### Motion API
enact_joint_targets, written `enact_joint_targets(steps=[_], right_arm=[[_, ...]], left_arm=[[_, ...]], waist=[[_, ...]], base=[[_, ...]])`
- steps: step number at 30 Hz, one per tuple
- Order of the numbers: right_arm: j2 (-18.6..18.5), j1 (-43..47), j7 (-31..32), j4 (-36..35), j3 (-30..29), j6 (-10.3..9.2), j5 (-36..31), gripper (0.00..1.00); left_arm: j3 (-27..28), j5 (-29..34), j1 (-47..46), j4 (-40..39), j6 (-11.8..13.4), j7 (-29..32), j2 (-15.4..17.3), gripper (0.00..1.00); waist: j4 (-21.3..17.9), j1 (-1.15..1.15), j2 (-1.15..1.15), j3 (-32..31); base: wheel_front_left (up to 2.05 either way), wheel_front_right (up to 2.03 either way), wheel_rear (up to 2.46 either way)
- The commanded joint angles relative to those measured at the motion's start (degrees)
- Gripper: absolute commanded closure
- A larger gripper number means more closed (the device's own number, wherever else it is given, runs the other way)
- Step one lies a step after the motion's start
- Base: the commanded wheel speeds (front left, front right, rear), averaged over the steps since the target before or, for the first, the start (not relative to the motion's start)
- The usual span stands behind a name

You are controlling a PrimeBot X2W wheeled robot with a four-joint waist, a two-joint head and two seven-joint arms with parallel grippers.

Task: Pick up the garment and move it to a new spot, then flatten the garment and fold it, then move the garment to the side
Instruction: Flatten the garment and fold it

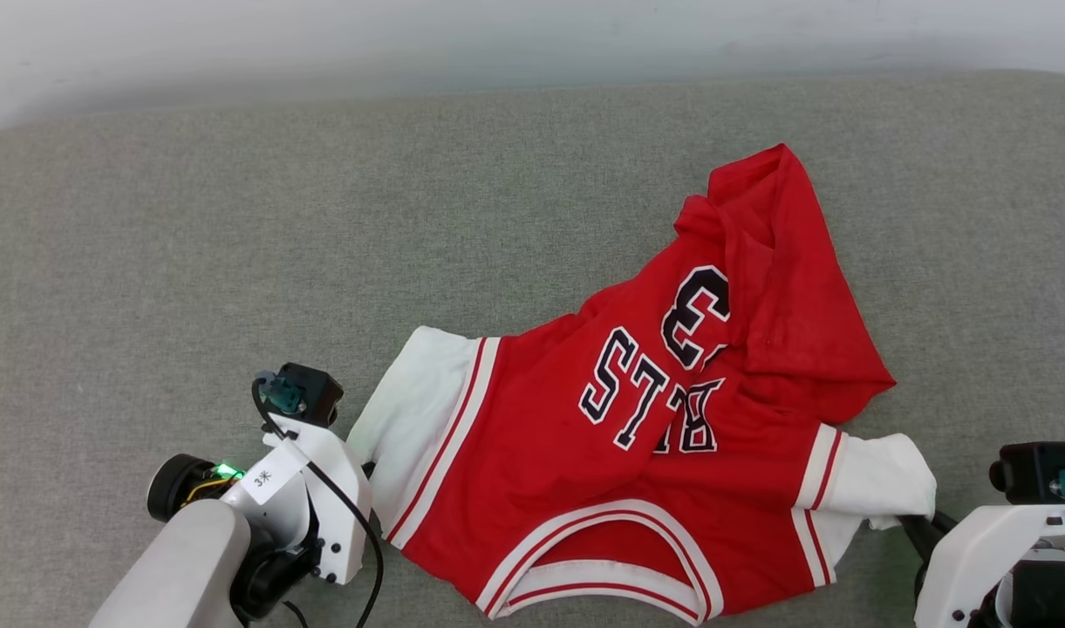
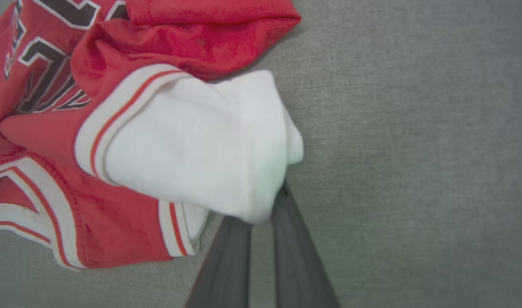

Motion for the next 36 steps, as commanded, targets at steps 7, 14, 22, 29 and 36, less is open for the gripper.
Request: enact_joint_targets(steps=[7, 14, 22, 29, 36], right_arm=[[-0.3, -1.3, -1.5, 0.6, -1.6, -0.04, -0.5, 1.0], [-2.0, -5.2, -2.7, 2.0, -1.4, -0.04, -0.9, 1.0], [-5.2, -16.4, -5.0, 6.3, 2.0, -0.04, -1.1, 1.0], [-7.9, -30.1, -7.3, 10.6, 4.0, -0.04, -1.4, 1.0], [-8.9, -47.3, -10.2, 16.5, 4.6, -0.05, -1.7, 1.0]], left_arm=[[2.6, 1.9, -0.2, 0.8, 3.0, -8.1, 0.0, 1.0], [6.4, 3.2, -2.3, -1.9, 6.0, -14.7, 1.5, 1.0], [9.1, 6.2, -9.5, -4.3, 7.7, -22.0, 2.1, 1.0], [10.1, 7.8, -21.2, -3.9, 7.2, -24.5, 2.1, 1.0], [11.0, 9.8, -35.8, -0.7, 6.0, -27.1, 2.5, 1.0]], waist=[[0.0, 0.0, 0.0, -2.9], [-0.1, 0.0, 0.0, -6.4], [-0.7, 0.0, 0.0, -8.4], [-0.7, 0.0, 0.0, -5.3], [-0.4, 0.0, 0.0, 1.8]], base=[[0.0, 0.0, 0.0], [0.0, 0.0, 0.0], [0.0, 0.0, 0.0], [0.0, 0.0, 0.0], [0.0, 0.0, 0.0]])
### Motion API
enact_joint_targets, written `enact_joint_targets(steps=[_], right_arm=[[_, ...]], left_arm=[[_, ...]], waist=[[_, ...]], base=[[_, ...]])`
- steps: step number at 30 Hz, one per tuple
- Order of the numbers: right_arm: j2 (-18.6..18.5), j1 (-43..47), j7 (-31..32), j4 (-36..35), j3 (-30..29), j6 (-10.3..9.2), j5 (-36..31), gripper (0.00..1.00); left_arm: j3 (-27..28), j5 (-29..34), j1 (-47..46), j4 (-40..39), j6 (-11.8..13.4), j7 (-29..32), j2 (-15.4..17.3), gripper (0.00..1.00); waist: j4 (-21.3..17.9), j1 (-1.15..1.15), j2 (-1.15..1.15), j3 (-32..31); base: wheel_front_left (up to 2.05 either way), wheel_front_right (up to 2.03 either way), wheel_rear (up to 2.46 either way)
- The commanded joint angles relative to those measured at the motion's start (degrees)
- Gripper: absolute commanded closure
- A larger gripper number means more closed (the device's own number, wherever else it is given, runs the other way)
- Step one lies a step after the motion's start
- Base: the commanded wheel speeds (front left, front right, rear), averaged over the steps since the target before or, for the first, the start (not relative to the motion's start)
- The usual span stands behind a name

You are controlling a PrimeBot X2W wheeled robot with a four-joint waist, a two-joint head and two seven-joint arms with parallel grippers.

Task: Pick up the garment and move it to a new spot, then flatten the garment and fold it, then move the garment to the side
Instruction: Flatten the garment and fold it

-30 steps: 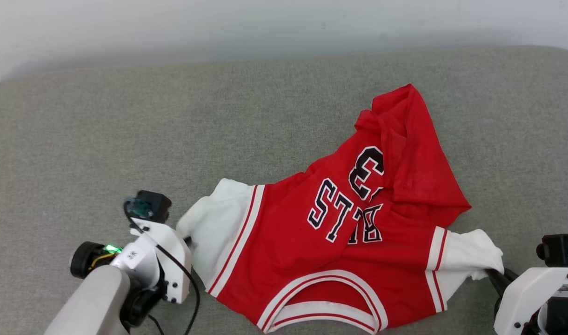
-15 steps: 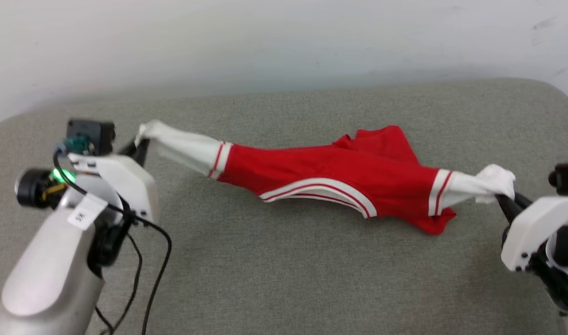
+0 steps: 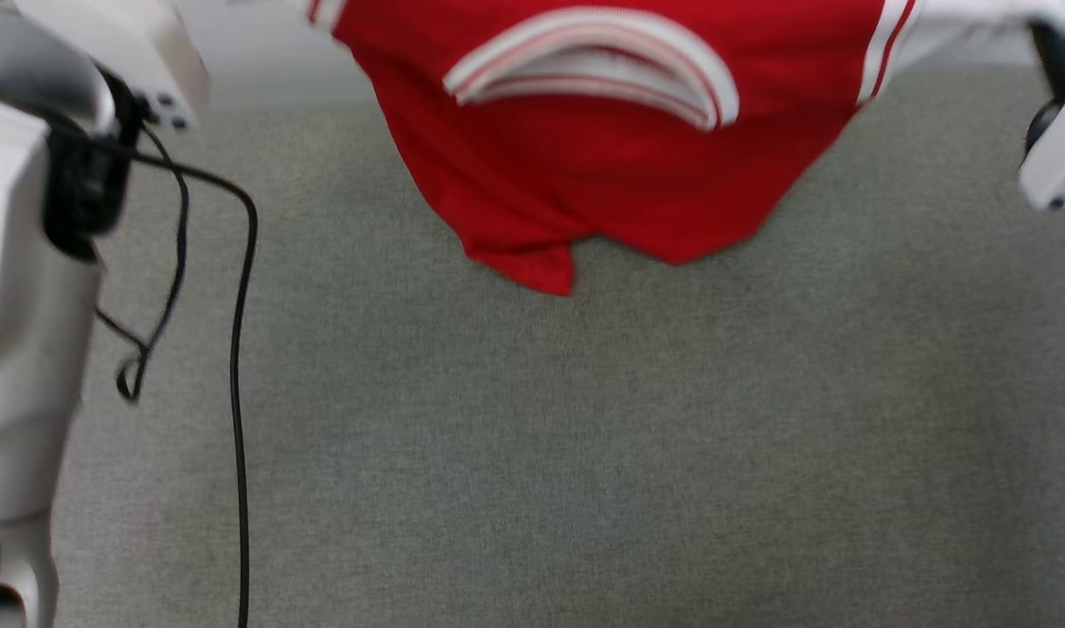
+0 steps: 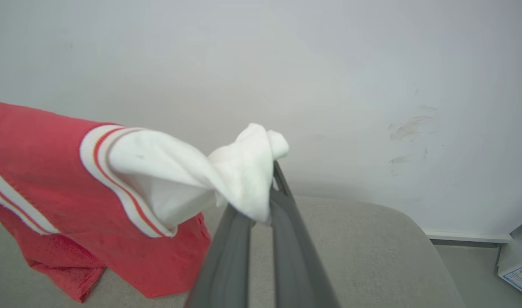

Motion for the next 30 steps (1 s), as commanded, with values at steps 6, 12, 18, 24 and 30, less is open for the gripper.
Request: enact_joint_targets(steps=[6, 12, 18, 24, 30], right_arm=[[-0.7, -16.7, -2.3, 5.4, -0.9, -0.06, -1.2, 1.0], [-1.2, -29.5, -4.8, 9.5, -1.2, -0.06, -1.8, 1.0], [-1.4, -39.0, -7.8, 13.1, -0.4, -0.06, -2.7, 1.0], [-0.7, -43.2, -9.8, 17.3, 1.8, -0.06, -2.6, 1.0], [0.4, -42.9, -12.0, 22.6, 5.0, -0.06, -0.9, 1.0]], left_arm=[[0.9, 1.6, -14.7, 6.1, -1.3, -4.1, -0.6, 1.0], [1.1, 2.8, -25.8, 10.9, -2.6, -8.5, -0.9, 1.0], [1.5, 3.6, -34.4, 15.7, -3.1, -13.4, -1.2, 1.0], [1.4, 2.7, -37.2, 22.0, -4.3, -16.2, -2.2, 1.0], [1.7, 0.3, -35.4, 29.5, -6.2, -17.1, -3.5, 1.0]], waist=[[1.1, -0.01, 0.0, 10.3], [1.9, -0.01, 0.0, 17.1], [2.6, -0.01, 0.0, 21.5], [2.9, -0.01, 0.0, 23.3], [2.5, -0.01, 0.0, 24.0]], base=[[0.0, 0.0, 0.0], [0.0, 0.0, 0.0], [0.0, 0.0, 0.0], [0.0, 0.0, 0.0], [0.0, 0.0, 0.0]])
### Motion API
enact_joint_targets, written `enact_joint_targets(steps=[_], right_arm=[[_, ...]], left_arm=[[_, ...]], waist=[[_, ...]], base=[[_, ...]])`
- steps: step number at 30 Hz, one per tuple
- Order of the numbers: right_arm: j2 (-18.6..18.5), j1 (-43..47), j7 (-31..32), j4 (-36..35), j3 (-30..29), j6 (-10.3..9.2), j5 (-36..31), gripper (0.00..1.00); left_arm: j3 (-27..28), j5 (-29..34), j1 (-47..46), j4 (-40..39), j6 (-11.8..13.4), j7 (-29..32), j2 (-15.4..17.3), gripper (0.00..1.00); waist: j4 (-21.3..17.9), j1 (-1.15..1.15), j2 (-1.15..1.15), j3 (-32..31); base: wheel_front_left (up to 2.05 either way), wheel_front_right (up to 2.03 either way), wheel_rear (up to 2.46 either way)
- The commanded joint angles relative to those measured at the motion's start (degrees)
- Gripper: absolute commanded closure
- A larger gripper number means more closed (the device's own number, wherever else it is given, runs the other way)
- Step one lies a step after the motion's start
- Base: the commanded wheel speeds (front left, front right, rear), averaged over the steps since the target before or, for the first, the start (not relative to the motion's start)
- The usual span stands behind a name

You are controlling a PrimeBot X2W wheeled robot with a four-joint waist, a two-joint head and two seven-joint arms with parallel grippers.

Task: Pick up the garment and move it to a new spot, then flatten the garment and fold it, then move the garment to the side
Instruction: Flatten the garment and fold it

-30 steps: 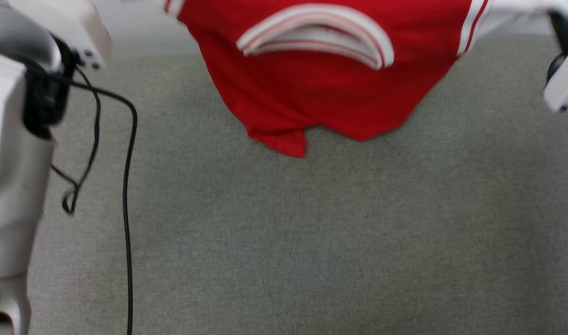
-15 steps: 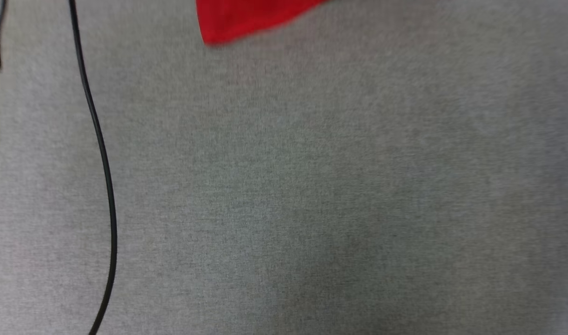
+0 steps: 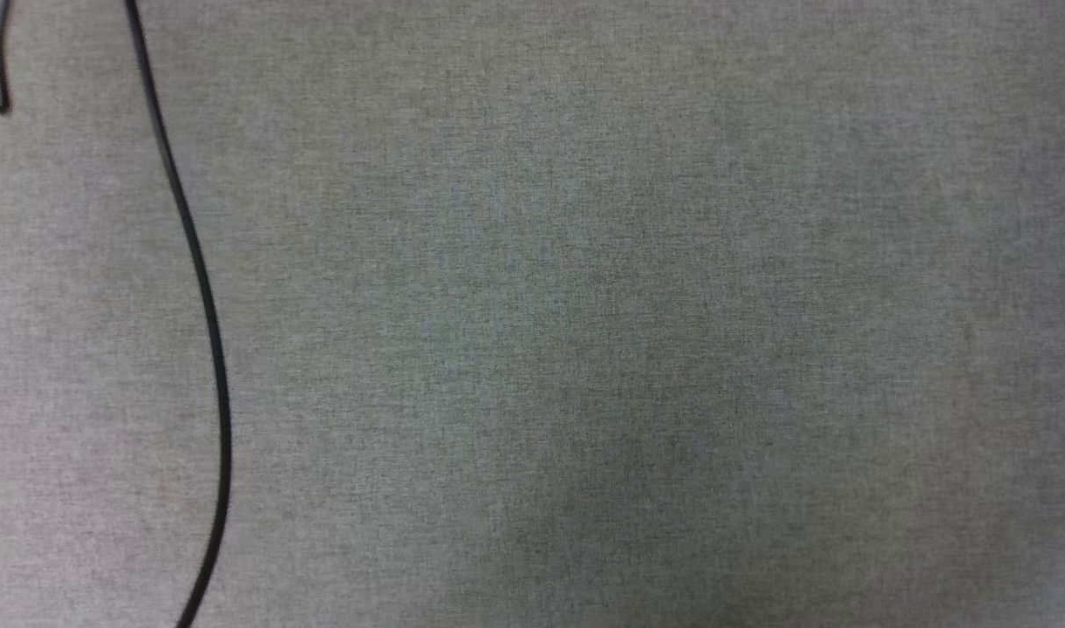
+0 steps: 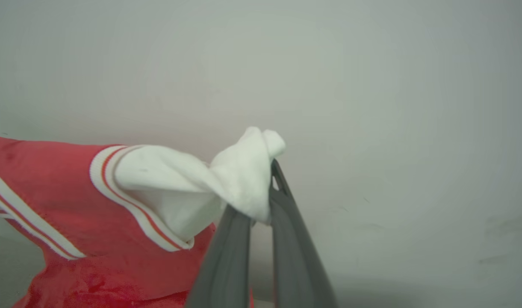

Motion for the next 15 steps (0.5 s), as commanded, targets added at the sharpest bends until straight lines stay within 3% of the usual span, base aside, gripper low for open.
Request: enact_joint_targets(steps=[1, 9, 15], right_arm=[[0.6, 0.5, -0.8, 2.0, 1.0, -0.06, 0.8, 1.0], [2.3, 6.5, -3.9, 9.2, 5.3, -0.06, 4.1, 1.0], [3.1, 18.2, -8.0, 13.4, 9.1, -0.06, 9.1, 1.0]], left_arm=[[0.0, -0.9, 1.7, 2.5, -0.8, -0.6, -0.6, 1.0], [0.8, -4.9, 8.1, 11.4, -3.3, -3.8, -2.4, 1.0], [1.0, -8.9, 19.2, 16.8, -4.7, -6.6, -3.8, 1.0]], waist=[[-0.2, -0.01, 0.0, 0.1], [-0.8, -0.01, 0.0, -2.0], [-1.1, -0.01, 0.0, -7.9]], base=[[0.0, 0.0, 0.0], [0.0, 0.0, 0.0], [0.0, 0.0, 0.0]])
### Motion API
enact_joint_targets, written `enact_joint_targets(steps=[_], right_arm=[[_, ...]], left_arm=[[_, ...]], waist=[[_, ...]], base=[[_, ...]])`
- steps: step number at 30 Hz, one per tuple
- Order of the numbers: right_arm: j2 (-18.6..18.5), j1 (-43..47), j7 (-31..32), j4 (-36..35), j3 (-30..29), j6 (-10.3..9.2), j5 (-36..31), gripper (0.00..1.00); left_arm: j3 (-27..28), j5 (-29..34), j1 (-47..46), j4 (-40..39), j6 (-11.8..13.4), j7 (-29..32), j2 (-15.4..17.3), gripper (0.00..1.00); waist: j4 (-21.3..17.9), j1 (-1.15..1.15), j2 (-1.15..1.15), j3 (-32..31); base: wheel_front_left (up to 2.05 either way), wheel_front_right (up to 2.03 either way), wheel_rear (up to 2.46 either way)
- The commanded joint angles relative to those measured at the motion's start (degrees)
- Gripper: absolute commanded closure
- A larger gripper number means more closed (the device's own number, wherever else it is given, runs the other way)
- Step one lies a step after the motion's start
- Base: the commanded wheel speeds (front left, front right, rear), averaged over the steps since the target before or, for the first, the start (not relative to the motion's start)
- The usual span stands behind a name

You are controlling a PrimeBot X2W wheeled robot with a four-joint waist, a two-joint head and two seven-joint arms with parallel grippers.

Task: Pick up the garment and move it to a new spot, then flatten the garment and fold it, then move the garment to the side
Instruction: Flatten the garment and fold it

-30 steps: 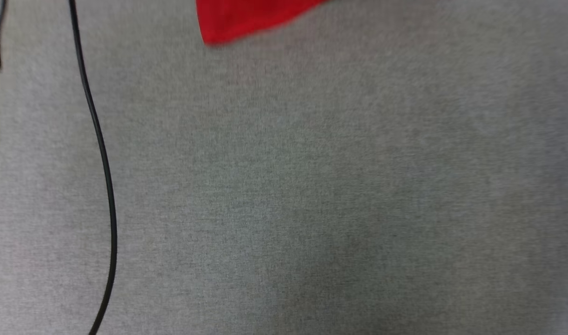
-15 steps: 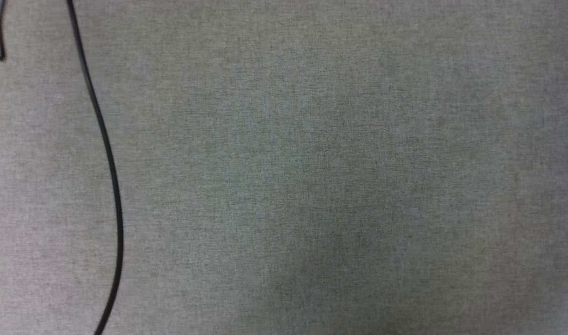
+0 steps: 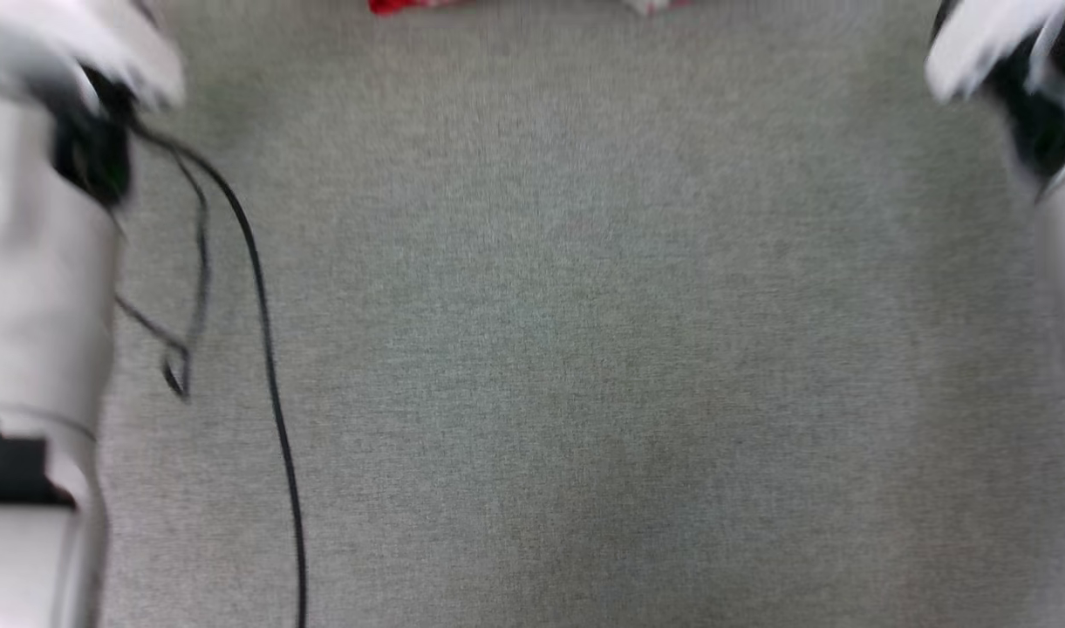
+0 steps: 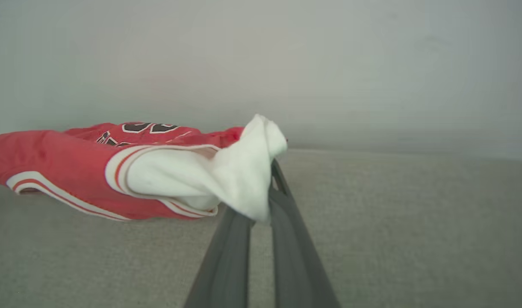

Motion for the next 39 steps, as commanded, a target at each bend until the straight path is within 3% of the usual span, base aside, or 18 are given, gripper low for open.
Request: enact_joint_targets(steps=[1, 5, 10, 19, 28, 39], right_arm=[[-0.3, 2.7, -0.7, 0.5, 0.4, -0.07, 1.2, 1.0], [-0.6, 11.7, -3.1, 1.6, 1.8, -0.06, 5.0, 1.0], [-1.7, 22.3, -4.9, 0.6, 3.5, -0.07, 9.1, 1.0], [-4.3, 38.6, -4.8, -4.2, 5.4, -0.09, 12.1, 1.0], [-5.5, 54.1, -2.4, -10.6, 1.2, -0.1, 11.0, 1.0], [-1.9, 73.9, 5.9, -24.8, -11.4, -0.11, 5.4, 1.0]], left_arm=[[-0.1, -0.7, 2.8, 0.5, -0.3, -0.6, -0.5, 1.0], [0.0, -3.9, 12.0, 0.7, -0.4, -1.9, -1.7, 1.0], [0.0, -5.8, 23.2, -2.0, -0.4, -2.6, -0.7, 1.0], [5.2, -4.8, 44.1, -13.3, 0.4, -2.7, 1.5, 1.0], [8.9, -4.8, 63.8, -26.4, 4.8, -2.4, 1.8, 1.0], [8.3, -4.3, 81.6, -44.0, 11.3, 3.1, 2.7, 1.0]], waist=[[0.0, 0.0, 0.0, -3.4], [0.3, 0.0, 0.0, -8.8], [0.1, 0.0, 0.0, -15.7], [-0.7, 0.0, 0.0, -25.4], [-0.1, 0.0, 0.0, -30.8], [1.3, 0.0, 0.0, -32.1]], base=[[0.0, 0.0, 0.0], [0.0, 0.0, 0.0], [0.0, 0.0, 0.0], [0.0, 0.0, 0.0], [0.0, 0.0, 0.0], [0.0, 0.0, 0.0]])
